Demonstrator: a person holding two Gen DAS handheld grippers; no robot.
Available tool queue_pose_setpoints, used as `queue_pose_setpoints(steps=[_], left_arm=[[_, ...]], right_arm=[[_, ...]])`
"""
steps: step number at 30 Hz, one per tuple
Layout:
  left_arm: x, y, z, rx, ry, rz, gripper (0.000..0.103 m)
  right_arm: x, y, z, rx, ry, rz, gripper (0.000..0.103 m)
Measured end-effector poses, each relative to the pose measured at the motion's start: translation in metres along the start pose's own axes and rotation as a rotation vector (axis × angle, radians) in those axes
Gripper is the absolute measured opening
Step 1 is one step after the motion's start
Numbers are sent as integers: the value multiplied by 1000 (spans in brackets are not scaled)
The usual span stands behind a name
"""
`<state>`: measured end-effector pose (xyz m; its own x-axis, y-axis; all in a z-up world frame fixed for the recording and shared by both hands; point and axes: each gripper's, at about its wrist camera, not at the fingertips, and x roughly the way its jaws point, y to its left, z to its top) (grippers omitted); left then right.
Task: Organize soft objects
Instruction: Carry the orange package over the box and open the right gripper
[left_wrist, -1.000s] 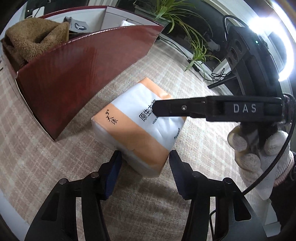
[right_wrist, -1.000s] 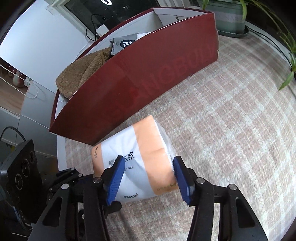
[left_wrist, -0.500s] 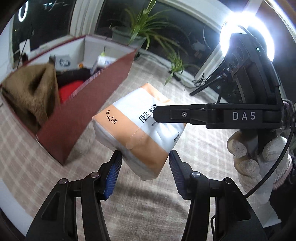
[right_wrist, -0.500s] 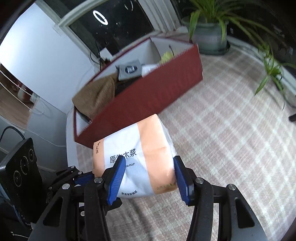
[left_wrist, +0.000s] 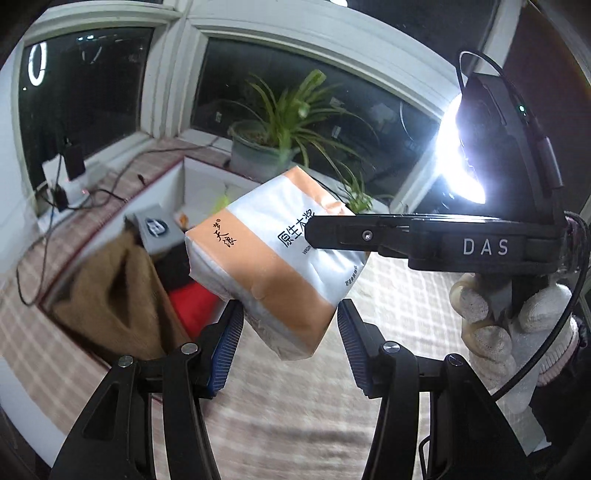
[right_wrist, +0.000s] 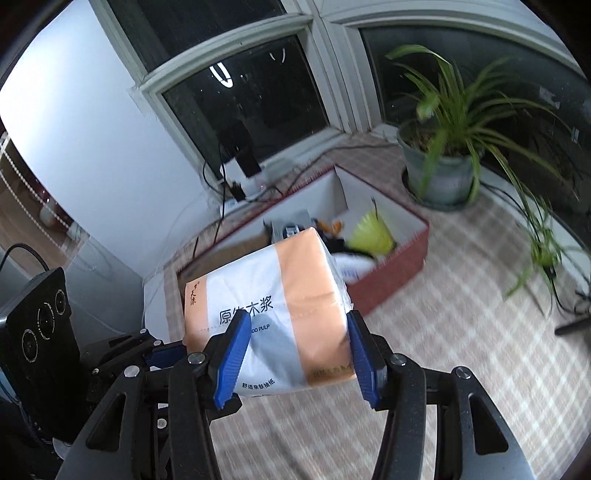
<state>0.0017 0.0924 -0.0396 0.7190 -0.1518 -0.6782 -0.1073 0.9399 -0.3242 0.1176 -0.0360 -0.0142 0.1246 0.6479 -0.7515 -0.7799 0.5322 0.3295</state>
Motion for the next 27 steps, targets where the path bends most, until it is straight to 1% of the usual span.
queue_pose_setpoints(steps=[6, 10, 14, 22, 25, 27], left_arm=[[8, 41, 27, 6, 5, 13, 52], [16, 62, 41, 11, 28, 11, 52], [28, 82, 53, 10, 53, 13, 52], [48, 110, 68, 16, 100, 2, 52], [53, 117, 73, 24, 110, 4, 52], [58, 123, 76, 27, 122, 17, 52]], right_arm=[[28, 13, 32, 3, -21, -12, 49], [50, 17, 52, 11, -26, -26, 49], [68, 16, 65, 31, -30, -35, 49], [94, 13, 80, 58, -25, -68, 49], [101, 11, 83, 74, -27, -94, 49], [105, 9, 84, 82, -30, -137, 49]])
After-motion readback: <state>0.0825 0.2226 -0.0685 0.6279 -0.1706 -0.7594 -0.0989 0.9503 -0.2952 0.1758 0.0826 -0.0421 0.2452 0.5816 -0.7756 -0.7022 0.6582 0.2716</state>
